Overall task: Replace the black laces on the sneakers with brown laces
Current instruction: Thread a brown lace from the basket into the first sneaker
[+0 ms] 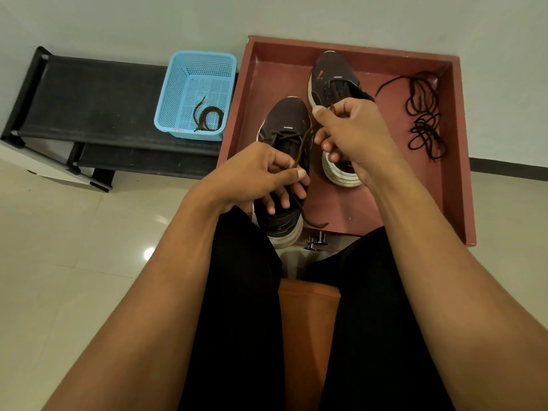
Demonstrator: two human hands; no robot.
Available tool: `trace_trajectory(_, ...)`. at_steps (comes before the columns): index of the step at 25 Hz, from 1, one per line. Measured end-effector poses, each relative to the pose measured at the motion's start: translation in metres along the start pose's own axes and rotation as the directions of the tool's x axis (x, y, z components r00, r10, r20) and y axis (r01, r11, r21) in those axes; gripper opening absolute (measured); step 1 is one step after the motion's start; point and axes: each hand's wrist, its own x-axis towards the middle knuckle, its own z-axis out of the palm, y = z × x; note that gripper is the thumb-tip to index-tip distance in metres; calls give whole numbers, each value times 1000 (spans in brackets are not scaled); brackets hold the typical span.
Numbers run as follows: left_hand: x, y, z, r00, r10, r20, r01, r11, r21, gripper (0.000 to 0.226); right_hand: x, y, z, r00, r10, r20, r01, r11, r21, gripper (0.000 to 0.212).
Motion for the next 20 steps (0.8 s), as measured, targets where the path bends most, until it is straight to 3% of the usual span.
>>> trace_trajectory(3,4,-3,-2,999,41,-19,-41,999,-11,30,-1,2,0,1000,-24,0,23,995,-100,28)
trace_trajectory(5,9,-6,-5,989,93,-116,-101,993,-61,36,-4,-1,1,998,-35,54,40,995,-96,41)
trace_trajectory(8,15,-7,-9,930,167,-327,-233,957,-173,38,-13,-7,1,960,-53,274,96,985,-146,53)
trace_trajectory(11,17,-7,-14,874,197,-444,-331,911,-248,38,-24,-11,-2,847,-62,529,200,957,-208,42)
trace_trajectory(16,17,-4,-18,822,146,-550,-374,867,-329,38,-27,-13,-9,673,-1,739,322,901,-291,21)
trace_trajectory(18,19,-2,-17,827,149,-542,-379,859,-343,37,-25,-10,-6,654,7,756,289,921,-259,17)
trace_trajectory(20,21,-1,-17,834,144,-532,-385,843,-375,39,-25,-9,-5,689,-13,724,234,950,-205,22)
